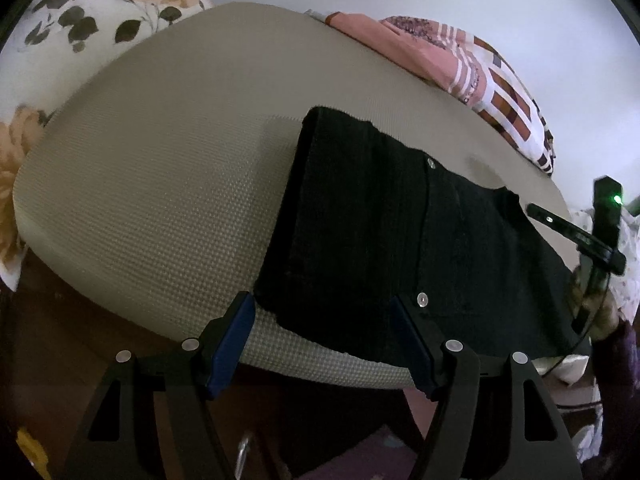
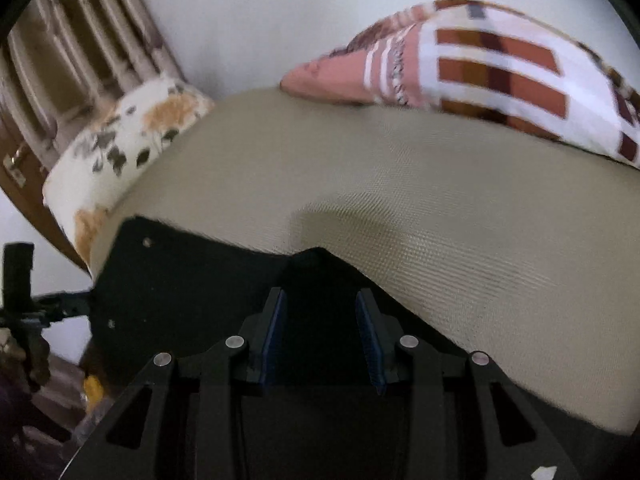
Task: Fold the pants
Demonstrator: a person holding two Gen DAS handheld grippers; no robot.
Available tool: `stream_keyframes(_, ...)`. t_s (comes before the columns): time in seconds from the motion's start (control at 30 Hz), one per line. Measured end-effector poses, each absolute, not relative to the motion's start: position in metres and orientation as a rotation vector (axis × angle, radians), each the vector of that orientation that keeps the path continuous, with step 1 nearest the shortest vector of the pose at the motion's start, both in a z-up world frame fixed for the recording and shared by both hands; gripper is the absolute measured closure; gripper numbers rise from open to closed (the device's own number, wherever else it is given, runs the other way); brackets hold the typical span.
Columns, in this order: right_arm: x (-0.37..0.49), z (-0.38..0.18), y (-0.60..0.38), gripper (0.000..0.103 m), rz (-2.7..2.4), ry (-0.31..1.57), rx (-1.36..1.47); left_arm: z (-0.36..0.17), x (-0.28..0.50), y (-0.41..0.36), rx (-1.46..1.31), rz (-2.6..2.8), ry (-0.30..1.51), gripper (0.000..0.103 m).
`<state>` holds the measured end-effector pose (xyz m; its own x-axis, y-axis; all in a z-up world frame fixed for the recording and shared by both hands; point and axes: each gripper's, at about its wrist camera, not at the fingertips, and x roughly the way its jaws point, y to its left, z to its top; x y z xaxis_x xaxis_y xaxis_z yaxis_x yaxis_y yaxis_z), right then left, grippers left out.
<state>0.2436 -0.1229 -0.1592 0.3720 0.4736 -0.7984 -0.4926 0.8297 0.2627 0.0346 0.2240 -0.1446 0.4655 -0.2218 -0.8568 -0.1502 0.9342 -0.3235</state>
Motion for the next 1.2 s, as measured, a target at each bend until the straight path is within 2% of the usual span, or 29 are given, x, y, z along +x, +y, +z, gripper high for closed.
stream_keyframes(0.1, 0.255, -0.171, -0.111, 0.069, 0.643, 1.057, -0.062, -0.148, 0.035, 0.224, -0.380, -0.043, 1.109, 0.033)
stream_keyframes(0.2, 0.254, -0.173, -0.094, 0.088, 0.657, 1.050, -0.167, -0.150, 0.036, 0.227, -0.394, -0.041, 1.106, 0.033)
stream_keyframes(0.3, 0.253, -0.174, -0.083, 0.092, 0.627, 1.014, -0.220, -0.152, 0.038, 0.229, -0.414, -0.046, 1.108, 0.033)
stream_keyframes(0.33, 0.253, -0.174, -0.083, 0.099, 0.601, 0.998, -0.231, -0.152, 0.039, 0.229, -0.414, -0.047, 1.108, 0.033)
stream_keyframes(0.47, 0.261, -0.184, -0.085, 0.103, 0.477, 0.965, -0.237, -0.149, 0.040, 0.229, -0.394, -0.049, 1.083, 0.033)
stream_keyframes(0.7, 0.267, -0.188, -0.100, 0.103, 0.421, 0.942, -0.127, -0.136, 0.033, 0.261, -0.462, 0.033, 1.013, 0.033)
stream_keyframes(0.87, 0.277, -0.180, -0.133, 0.097, 0.397, 0.922, 0.093, -0.131, 0.026, 0.283, -0.498, 0.072, 1.009, 0.033)
stream_keyframes(1.03, 0.266, -0.157, -0.163, 0.094, 0.391, 0.894, 0.308, -0.130, 0.025, 0.271, -0.511, -0.032, 1.063, 0.033)
stream_keyframes(1.1, 0.251, -0.145, -0.163, 0.083, 0.419, 0.870, 0.329, -0.131, 0.024, 0.266, -0.532, -0.058, 1.085, 0.033)
stream_keyframes(1.17, 0.232, -0.139, -0.162, 0.057, 0.460, 0.862, 0.357, -0.142, 0.025, 0.265, -0.629, -0.095, 1.132, 0.033)
stream_keyframes(1.2, 0.222, -0.137, -0.161, 0.055, 0.485, 0.864, 0.372, -0.148, 0.026, 0.264, -0.689, -0.124, 1.152, 0.033)
